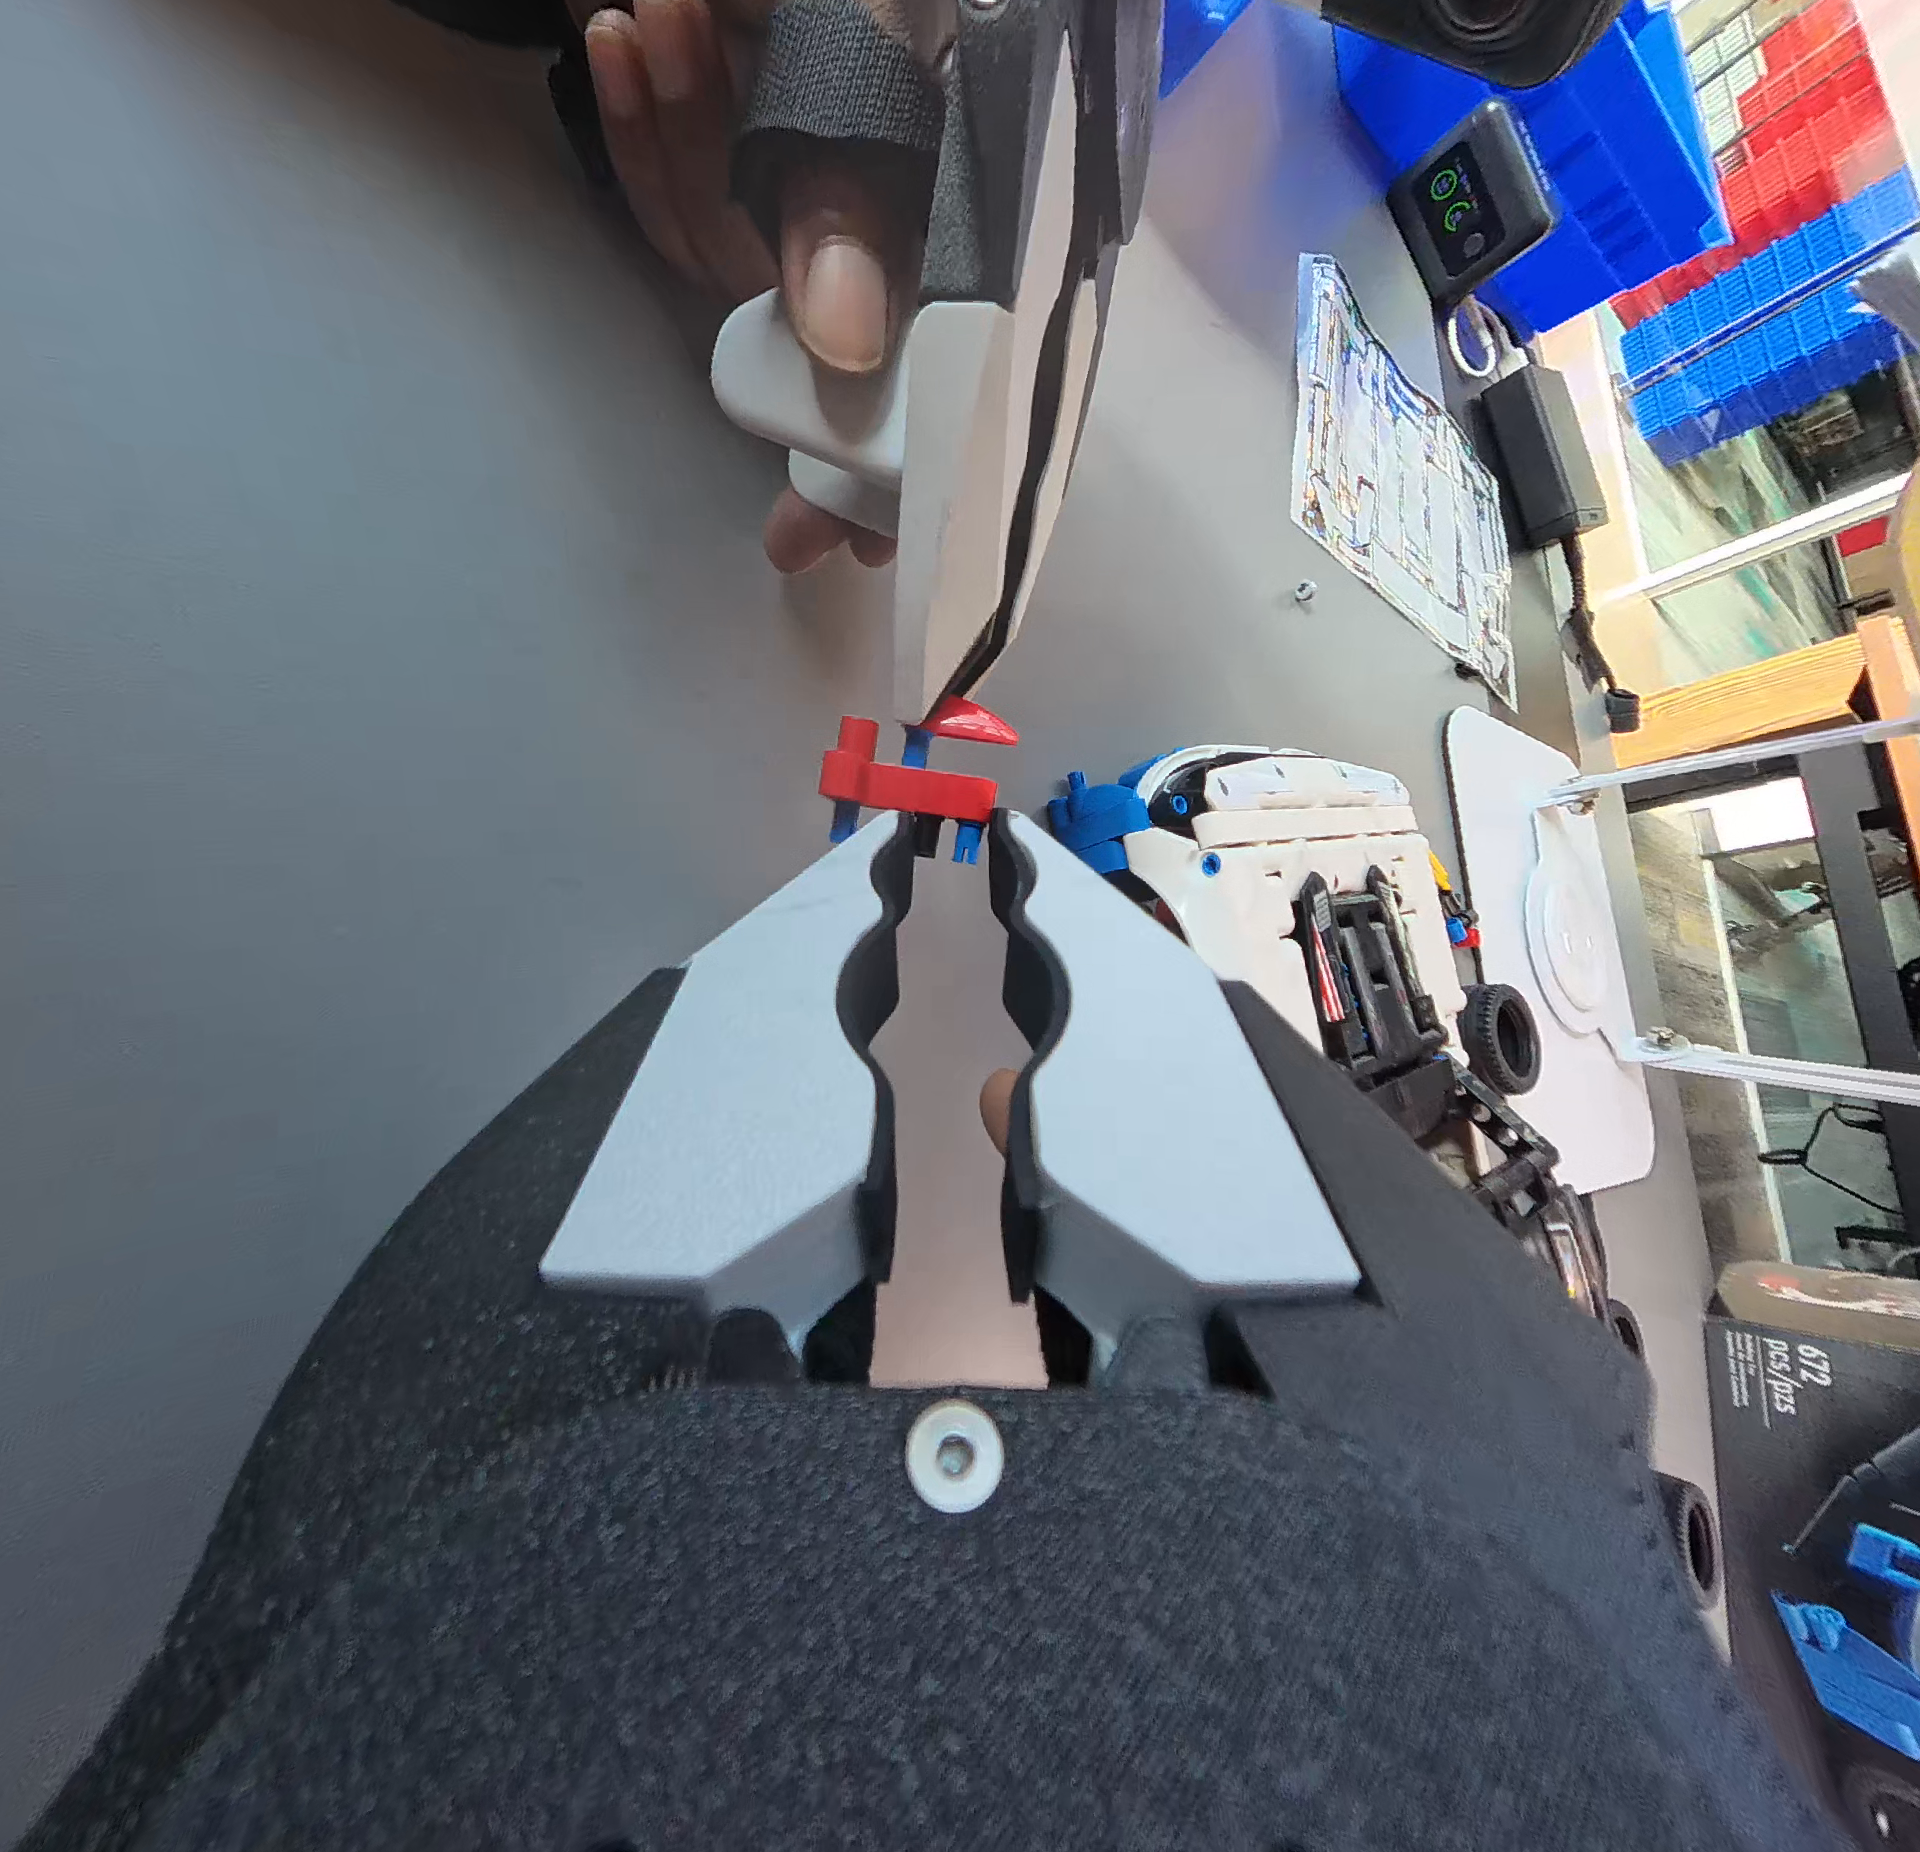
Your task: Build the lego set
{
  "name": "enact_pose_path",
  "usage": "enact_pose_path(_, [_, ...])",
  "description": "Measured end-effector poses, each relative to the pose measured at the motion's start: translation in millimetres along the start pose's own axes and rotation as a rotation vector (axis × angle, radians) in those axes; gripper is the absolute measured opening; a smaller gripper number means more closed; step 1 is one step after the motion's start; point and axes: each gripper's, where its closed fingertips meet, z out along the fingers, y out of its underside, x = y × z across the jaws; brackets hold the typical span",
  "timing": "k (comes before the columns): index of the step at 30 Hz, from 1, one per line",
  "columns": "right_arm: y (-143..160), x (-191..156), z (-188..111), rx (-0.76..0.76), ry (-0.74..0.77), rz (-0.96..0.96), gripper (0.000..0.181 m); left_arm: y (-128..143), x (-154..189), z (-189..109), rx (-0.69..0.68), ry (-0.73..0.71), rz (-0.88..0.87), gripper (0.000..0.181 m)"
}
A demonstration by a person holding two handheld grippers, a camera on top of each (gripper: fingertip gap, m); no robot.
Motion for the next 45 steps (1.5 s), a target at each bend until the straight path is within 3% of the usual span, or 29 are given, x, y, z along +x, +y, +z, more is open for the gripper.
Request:
enact_pose_path(11, [1.4,-7.1,2.1,-0.01,-0.003,-0.022,0.012,7.7,1.1,3.2,-0.043,0.01,-0.013,0.005])
enact_pose_path(23, [-6.9,11.1,-6.3,0.126,0.078,0.282,0.011,-11.5,4.0,-3.5,0.087,0.049,-0.089,0.005])
enact_pose_path(26, [-24.2,11.6,-8.5,0.196,0.098,0.266,0.008,-4.6,6.4,2.8,0.049,0.046,-0.076,0.005])
enact_pose_path(29, [-29.3,20.9,-8.7,0.17,0.168,0.182,0.001,-8.3,13.8,5.6,0.07,0.073,-0.071,0.005])
enact_pose_path(38, [-18.1,21.2,-18.4,0.328,-0.042,0.562,0.001,-12.2,9.7,2.0,0.096,0.056,-0.077,0.005])
enact_pose_path(41, [-24.8,33.6,-28.3,0.458,-0.105,0.757,0.002,-12.9,4.0,0.2,0.094,0.0,-0.008,0.005])
enact_pose_path(45, [-37.8,53.7,-45.6,0.702,-0.202,1.051,0.001,-30.1,20.9,-4.6,0.204,0.069,0.056,0.005])
